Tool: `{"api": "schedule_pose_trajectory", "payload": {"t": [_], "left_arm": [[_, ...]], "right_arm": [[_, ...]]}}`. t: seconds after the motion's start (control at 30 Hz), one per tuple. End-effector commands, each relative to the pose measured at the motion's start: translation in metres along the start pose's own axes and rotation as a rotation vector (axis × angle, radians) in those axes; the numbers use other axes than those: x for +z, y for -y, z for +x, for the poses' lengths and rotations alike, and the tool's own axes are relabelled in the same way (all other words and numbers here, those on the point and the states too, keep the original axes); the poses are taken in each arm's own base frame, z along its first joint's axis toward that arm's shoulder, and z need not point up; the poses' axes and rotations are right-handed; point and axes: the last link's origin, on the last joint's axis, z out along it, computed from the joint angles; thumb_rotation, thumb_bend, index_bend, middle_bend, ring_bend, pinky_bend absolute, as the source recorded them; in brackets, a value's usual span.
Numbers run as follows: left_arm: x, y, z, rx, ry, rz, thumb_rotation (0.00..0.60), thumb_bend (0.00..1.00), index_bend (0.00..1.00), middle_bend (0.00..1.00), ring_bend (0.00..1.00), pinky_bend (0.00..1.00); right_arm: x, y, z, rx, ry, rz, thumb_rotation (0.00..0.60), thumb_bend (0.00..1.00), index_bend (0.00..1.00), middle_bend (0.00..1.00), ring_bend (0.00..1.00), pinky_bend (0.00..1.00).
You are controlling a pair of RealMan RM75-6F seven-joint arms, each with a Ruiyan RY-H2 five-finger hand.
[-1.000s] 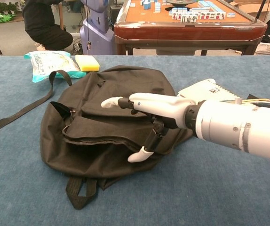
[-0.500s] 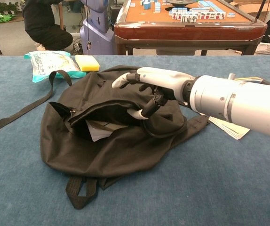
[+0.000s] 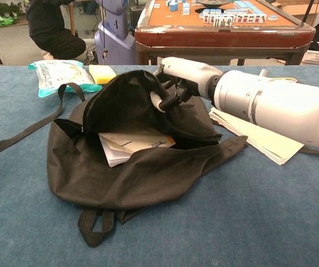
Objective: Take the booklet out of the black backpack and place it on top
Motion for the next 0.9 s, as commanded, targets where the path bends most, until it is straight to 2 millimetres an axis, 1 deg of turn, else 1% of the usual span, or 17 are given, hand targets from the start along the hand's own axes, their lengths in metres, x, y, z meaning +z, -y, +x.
{"api": "schedule_pose_trajectory", "payload": {"t": [0.03, 0.17, 0.23, 0.3, 0.43, 0.53, 0.67, 0.77, 0.9], "left_arm": [[0.015, -0.011, 0.002, -0.022, -0.008, -0.088, 0.600, 0.18, 0.29, 0.36, 0.28, 0.28], [0.031, -0.029, 0.004, -0.081, -0.036, -0.192, 0.600, 0.18, 0.31, 0.36, 0.28, 0.28], [0.039, -0.041, 0.004, -0.106, -0.064, -0.259, 0.600, 0.18, 0.33, 0.38, 0.30, 0.30], [0.045, -0.051, 0.001, -0.121, -0.076, -0.319, 0.600, 0.18, 0.35, 0.41, 0.33, 0.34], [0.062, -0.076, -0.008, -0.132, -0.071, -0.437, 0.600, 0.18, 0.36, 0.43, 0.34, 0.35], [0.073, -0.093, -0.016, -0.136, -0.070, -0.500, 0.600, 0.18, 0.38, 0.45, 0.35, 0.35], [0.093, -0.116, -0.033, -0.121, -0.040, -0.566, 0.600, 0.18, 0.39, 0.46, 0.36, 0.35], [0.108, -0.129, -0.046, -0.102, -0.008, -0.580, 0.600, 0.18, 0.39, 0.46, 0.36, 0.35], [0.125, -0.140, -0.065, -0.065, 0.046, -0.569, 0.600, 0.18, 0.40, 0.46, 0.37, 0.36]], "right_arm": [[0.009, -0.002, 0.014, 0.011, -0.064, -0.026, 0.600, 0.64, 0.63, 0.32, 0.11, 0.10], [0.019, -0.009, 0.030, 0.021, -0.129, -0.070, 0.600, 0.64, 0.63, 0.32, 0.11, 0.10], [0.024, -0.013, 0.037, 0.039, -0.162, -0.098, 0.600, 0.64, 0.63, 0.32, 0.11, 0.10], [0.029, -0.017, 0.042, 0.055, -0.187, -0.125, 0.600, 0.64, 0.63, 0.32, 0.11, 0.10], [0.042, -0.023, 0.052, 0.102, -0.245, -0.178, 0.600, 0.64, 0.63, 0.32, 0.11, 0.10], [0.048, -0.023, 0.055, 0.131, -0.258, -0.194, 0.600, 0.64, 0.63, 0.32, 0.11, 0.10], [0.055, -0.018, 0.055, 0.141, -0.265, -0.196, 0.600, 0.64, 0.63, 0.32, 0.11, 0.10], [0.057, -0.017, 0.053, 0.135, -0.269, -0.198, 0.600, 0.64, 0.63, 0.32, 0.11, 0.10], [0.057, -0.017, 0.047, 0.128, -0.263, -0.202, 0.600, 0.64, 0.63, 0.32, 0.11, 0.10]]}}
